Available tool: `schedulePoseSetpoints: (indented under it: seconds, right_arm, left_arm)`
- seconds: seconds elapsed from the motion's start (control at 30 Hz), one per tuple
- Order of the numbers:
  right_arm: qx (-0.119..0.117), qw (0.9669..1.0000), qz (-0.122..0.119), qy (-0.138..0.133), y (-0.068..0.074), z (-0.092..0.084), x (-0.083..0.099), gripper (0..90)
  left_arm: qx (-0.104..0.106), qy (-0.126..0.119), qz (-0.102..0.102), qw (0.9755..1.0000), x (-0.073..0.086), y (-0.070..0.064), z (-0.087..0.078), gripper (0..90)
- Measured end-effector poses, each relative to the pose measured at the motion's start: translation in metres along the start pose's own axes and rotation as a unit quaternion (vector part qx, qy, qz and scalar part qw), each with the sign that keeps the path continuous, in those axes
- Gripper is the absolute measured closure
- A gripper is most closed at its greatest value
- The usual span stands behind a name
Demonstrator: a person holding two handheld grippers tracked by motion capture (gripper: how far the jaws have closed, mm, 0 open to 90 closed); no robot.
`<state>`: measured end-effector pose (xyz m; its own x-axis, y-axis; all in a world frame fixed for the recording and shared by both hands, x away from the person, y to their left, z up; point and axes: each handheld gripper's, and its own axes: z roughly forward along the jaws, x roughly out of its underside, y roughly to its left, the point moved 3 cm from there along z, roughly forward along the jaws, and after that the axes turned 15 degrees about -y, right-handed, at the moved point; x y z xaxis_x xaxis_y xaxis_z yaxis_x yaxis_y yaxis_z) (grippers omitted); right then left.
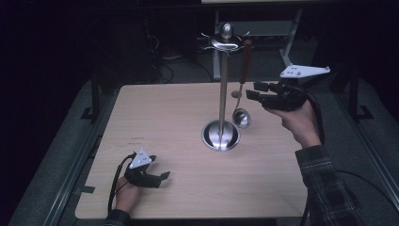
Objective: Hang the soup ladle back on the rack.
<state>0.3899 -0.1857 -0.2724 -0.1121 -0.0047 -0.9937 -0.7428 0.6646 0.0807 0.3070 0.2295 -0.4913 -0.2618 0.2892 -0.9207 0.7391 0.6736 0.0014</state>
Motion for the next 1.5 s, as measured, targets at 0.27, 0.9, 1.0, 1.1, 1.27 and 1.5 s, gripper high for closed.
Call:
schedulePoseSetpoints:
  seconds: [0.27,0.9,1.0,1.1,1.27,1.5]
  right_arm:
    - [0.013,0.9998,0.008,0.012,0.002,-0.013,0.024,46.4]
    - [0.050,0.9974,0.019,0.049,0.007,-0.042,0.107,36.8]
    - [0.056,0.9965,0.021,0.058,0.008,-0.048,0.121,34.7]
    - [0.064,0.9957,0.030,0.061,0.009,-0.056,0.137,33.1]
    - [0.077,0.9932,0.027,0.083,0.013,-0.066,0.159,28.9]
    - [0.104,0.9876,0.014,0.116,0.019,-0.084,0.188,26.2]
  left_arm:
    - [-0.001,-0.005,0.000,1.0000,0.000,-0.001,0.000,14.0]
    - [0.000,-0.010,0.003,0.9999,0.000,-0.002,0.000,14.0]
    - [0.001,-0.011,0.001,0.9999,0.000,-0.002,0.000,14.0]
    - [0.002,-0.009,0.004,1.0000,0.000,-0.002,0.000,14.0]
    - [0.003,-0.008,0.002,1.0000,0.001,-0.001,-0.001,14.0]
    - [0.003,-0.009,0.003,0.9999,0.000,-0.002,-0.001,14.0]
